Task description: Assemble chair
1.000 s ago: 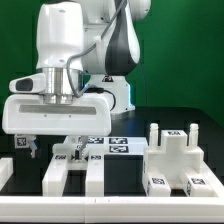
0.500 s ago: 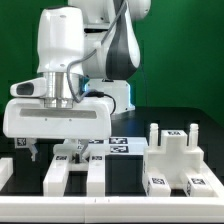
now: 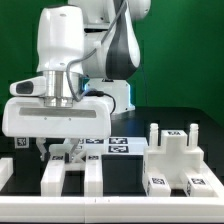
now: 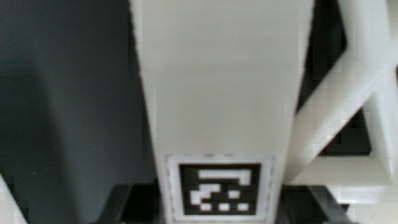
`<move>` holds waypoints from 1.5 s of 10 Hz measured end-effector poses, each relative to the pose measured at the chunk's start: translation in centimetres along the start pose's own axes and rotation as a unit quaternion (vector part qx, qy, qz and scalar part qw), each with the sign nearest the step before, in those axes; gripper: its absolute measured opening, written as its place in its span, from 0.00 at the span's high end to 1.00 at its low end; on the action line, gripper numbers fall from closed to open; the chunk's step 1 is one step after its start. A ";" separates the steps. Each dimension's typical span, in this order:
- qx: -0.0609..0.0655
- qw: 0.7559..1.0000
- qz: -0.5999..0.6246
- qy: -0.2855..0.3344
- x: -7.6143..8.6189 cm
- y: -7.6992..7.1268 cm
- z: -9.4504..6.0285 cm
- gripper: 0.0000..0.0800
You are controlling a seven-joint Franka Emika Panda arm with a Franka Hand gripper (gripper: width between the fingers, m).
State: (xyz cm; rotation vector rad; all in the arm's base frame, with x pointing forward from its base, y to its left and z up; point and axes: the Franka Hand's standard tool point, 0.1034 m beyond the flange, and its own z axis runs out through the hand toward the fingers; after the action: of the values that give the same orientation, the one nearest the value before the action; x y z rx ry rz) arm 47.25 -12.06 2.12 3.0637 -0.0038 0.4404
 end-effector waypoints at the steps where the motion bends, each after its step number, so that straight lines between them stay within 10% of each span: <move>1: 0.000 1.000 0.000 0.000 0.0 0.0 0.0 0.65; 5: 0.014 0.999 0.019 -0.029 0.0 -0.5 -0.4 0.65; 12: 0.070 0.957 0.030 -0.281 4.2 -1.9 -9.3 0.65; 15: 0.091 0.922 0.022 -0.376 3.7 -2.3 -9.0 0.65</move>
Offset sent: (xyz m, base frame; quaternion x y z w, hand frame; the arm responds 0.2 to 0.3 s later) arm 0.0000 0.0000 0.0000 0.0000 0.0000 0.0000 1.0000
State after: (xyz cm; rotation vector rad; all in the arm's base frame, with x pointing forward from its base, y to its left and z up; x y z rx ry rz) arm 48.26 -9.38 11.64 3.1890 -0.0616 -0.7929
